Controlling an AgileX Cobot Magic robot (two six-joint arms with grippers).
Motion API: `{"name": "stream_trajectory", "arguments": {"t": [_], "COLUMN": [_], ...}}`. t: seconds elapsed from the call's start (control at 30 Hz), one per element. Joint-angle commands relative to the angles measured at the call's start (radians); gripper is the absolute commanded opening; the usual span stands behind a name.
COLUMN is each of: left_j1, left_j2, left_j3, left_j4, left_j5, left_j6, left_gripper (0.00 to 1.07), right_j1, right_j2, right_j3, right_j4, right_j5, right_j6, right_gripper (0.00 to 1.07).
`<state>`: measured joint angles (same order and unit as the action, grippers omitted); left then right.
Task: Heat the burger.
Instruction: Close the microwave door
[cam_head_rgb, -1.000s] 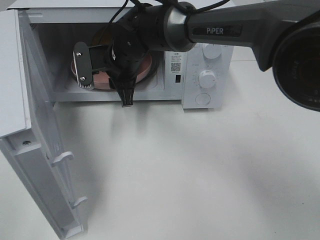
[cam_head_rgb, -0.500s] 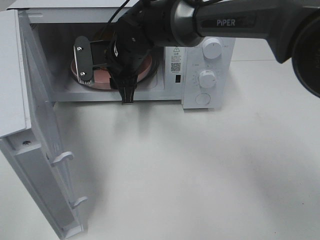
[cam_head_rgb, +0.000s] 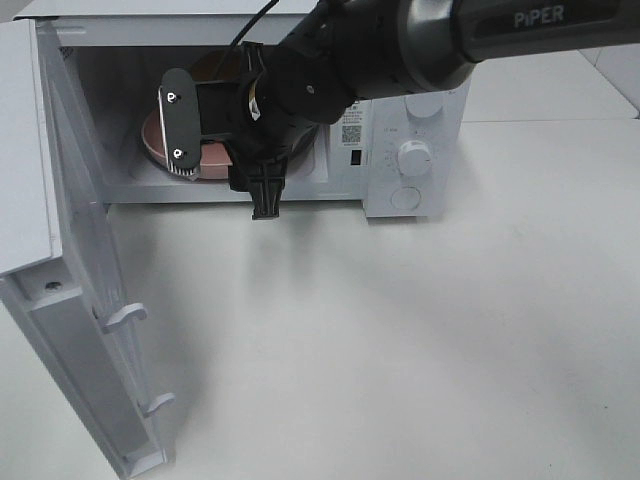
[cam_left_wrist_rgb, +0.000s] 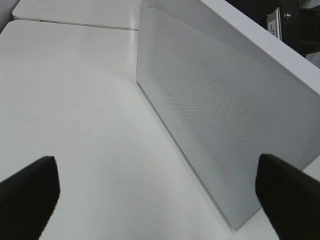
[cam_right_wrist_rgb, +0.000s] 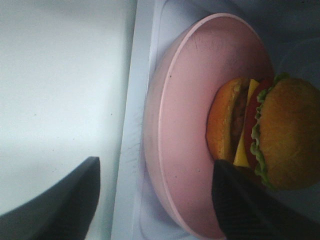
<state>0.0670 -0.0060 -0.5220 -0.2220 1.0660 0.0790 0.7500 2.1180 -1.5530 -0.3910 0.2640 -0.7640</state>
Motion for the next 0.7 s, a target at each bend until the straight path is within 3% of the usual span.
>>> {"name": "stream_trajectory", "arguments": {"t": [0.03, 0.53, 0.7], "left_j1": [0.004, 0.004, 0.004], "left_j2": [-0.018, -0.018, -0.018], "left_j3": [0.004, 0.004, 0.004], "left_j4": [-0.002, -0.002, -0.002], "left_j5": [0.002, 0.002, 0.002], "left_j6": [0.002, 0.002, 0.002], "left_gripper": [1.00, 1.00, 1.00], "right_j1": [0.000, 0.000, 0.000], "right_j2": [-0.038, -0.228, -0.345], "right_j3": [0.049, 0.291, 0.406], "right_j4": [-0.002, -0.001, 0.010], "right_j5": [-0.022, -0.024, -0.010], "right_j6": [0.021, 0.383, 0.668], "right_gripper": [0.63, 0.63, 0.63]}}
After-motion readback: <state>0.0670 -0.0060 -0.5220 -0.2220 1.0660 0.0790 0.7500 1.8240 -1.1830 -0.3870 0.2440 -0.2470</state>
